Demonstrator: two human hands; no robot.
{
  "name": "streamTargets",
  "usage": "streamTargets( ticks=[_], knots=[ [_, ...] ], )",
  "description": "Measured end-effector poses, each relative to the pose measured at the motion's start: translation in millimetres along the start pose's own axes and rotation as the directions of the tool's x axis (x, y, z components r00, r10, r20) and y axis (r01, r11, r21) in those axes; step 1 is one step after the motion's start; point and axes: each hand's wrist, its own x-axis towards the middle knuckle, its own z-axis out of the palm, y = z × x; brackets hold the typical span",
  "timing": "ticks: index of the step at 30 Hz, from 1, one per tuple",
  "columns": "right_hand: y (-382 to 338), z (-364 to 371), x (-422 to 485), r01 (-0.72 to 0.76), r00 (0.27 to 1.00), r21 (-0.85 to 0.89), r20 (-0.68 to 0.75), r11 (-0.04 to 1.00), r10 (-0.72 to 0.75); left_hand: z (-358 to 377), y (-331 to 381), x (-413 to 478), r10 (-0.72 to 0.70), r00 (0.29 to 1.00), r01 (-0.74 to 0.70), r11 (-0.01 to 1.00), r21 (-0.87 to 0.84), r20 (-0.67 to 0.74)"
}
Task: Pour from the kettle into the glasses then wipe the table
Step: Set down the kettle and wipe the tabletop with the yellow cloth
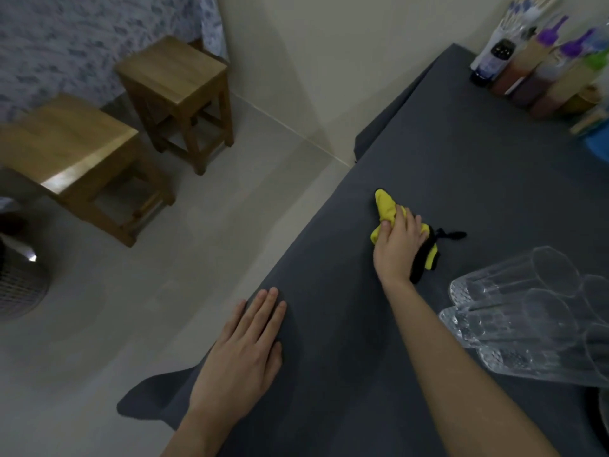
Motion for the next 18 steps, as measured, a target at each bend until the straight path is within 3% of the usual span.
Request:
streamTargets(
  ticks=[6,11,18],
  knots=[
    [-19.9,7.5,-22.1,0.214,0.971,0.062,0.098,0.975,-0.219,-0.4,-0.7,-0.6,0.004,1.0,-0.004,1.0,0.006,0.007],
    [-21.9,-4.9,-83.0,0.384,0.88,0.13,0.248,0.914,-0.405,0.0,-2.2,-0.9,0.012,0.999,-0.012,1.0,0.012,0.031],
    [30.1,-51.2,-168.8,0.537,0.762,0.185,0.311,0.823,-0.567,-0.1,-4.2,-1.2,0.031,0.999,-0.032,0.999,0.005,0.03]
  ],
)
